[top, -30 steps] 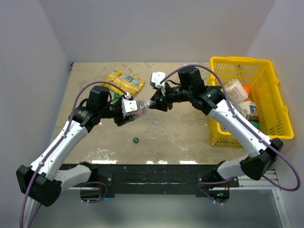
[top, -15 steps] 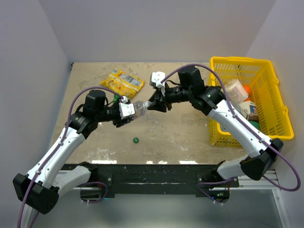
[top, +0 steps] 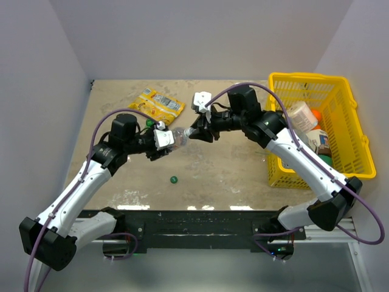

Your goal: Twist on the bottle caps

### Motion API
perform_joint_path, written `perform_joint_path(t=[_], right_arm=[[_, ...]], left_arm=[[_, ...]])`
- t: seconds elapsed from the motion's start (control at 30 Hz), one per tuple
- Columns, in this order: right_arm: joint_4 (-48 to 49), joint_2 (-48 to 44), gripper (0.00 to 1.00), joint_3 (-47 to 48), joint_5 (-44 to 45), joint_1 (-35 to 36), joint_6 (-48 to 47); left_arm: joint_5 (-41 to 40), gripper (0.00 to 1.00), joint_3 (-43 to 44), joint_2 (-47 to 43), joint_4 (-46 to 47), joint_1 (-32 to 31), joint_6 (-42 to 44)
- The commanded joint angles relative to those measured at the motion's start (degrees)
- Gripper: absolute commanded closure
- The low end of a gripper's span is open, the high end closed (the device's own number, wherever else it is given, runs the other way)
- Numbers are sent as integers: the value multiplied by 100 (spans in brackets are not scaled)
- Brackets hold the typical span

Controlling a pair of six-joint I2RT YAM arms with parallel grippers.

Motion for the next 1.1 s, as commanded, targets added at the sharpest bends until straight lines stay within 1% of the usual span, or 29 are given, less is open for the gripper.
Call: perform_joint_path(t=[0.0,0.07,0.2,0.3,0.37,0.5,0.57,0.77,0.83,0.87,0.93,0.97,1.07], right_arm=[[-32,-19,74,-284,453,222,-14],[188,-72,75,-460,935,380,-39],[144,-90,74,-504,1034,468,-382],[136,-38,74,-513,754,477,-383],[101,-2,74,-522,613,477,-164],[188,68,73,-680,288,460,311],[241,112,73,-698,226,407,417],[197,270,72,-601,-108,248,487],[145,323,72,-566,-205,249,505],[127,358,72,-540,-275,240,505],[205,349,72,-566,-240,240,531],[241,332,72,-583,-57,248,505],[504,165,73,-733,94,266,418]], left_arm=[[361,100,309,-67,1004,-62,-250],[396,100,335,-49,1048,-62,-338],[598,100,379,-40,1022,-62,-470],[494,100,274,-110,1214,-62,-479],[362,100,151,-207,1373,-62,-461],[63,100,-314,-611,2188,-62,-365],[27,100,-508,-760,2357,-62,-277],[-96,100,-552,-787,2524,-80,-250],[-280,100,-552,-752,2569,-132,-224],[-385,100,-561,-743,2778,-159,-233],[-597,100,-544,-674,3043,-194,-320],[-588,100,-500,-638,3069,-194,-356],[-430,100,-289,-445,3070,-203,-583]])
